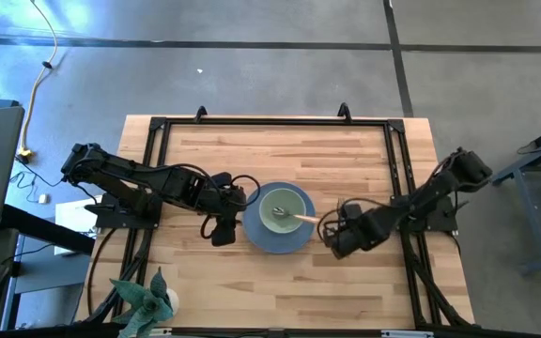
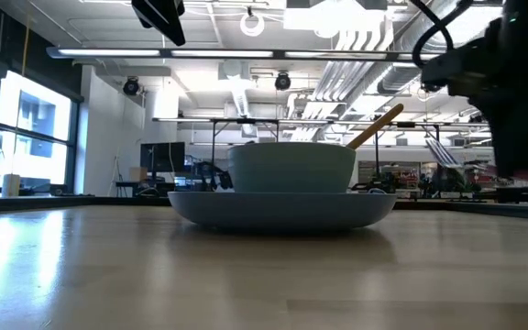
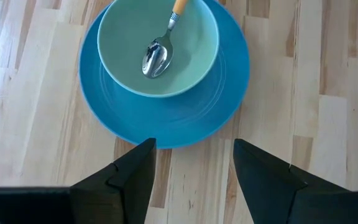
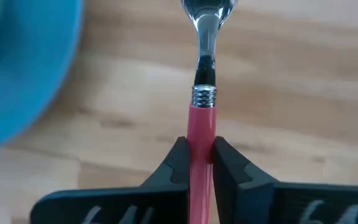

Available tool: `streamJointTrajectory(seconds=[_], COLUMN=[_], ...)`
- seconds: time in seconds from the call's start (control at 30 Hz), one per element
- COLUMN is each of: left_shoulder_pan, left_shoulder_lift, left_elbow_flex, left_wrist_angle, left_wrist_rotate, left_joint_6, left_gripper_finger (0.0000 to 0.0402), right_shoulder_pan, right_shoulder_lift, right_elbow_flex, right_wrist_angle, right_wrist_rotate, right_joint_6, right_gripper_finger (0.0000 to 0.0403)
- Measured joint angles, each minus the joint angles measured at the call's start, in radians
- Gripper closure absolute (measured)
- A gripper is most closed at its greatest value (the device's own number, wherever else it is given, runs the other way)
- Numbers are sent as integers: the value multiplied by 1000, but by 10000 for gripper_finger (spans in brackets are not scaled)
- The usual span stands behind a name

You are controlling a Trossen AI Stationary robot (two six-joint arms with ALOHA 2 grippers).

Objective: Set table place
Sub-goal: Move the red fork to the left of the blue plate

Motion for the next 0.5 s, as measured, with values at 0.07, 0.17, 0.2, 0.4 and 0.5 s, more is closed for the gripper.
streamJointTrajectory(seconds=[0.07, 0.17, 0.2, 0.4, 0.5], left_shoulder_pan=[0, 0, 0, 0, 0], left_shoulder_lift=[0, 0, 0, 0, 0], left_elbow_flex=[0, 0, 0, 0, 0], left_wrist_angle=[0, 0, 0, 0, 1], left_wrist_rotate=[0, 1, 1, 2, 3], left_joint_6=[0, 0, 0, 0, 0], left_gripper_finger=[199, 199, 199, 199, 199], right_shoulder_pan=[-20, -29, -27, -28, -40], right_shoulder_lift=[-37, -108, -134, -267, -278], right_elbow_flex=[-17, -28, -28, -28, -28], right_wrist_angle=[-1, -20, -37, -130, -145], right_wrist_rotate=[23, 61, 75, 72, 68], right_joint_6=[-19, -27, -27, -8, -11], right_gripper_finger=[398, 398, 398, 398, 398])
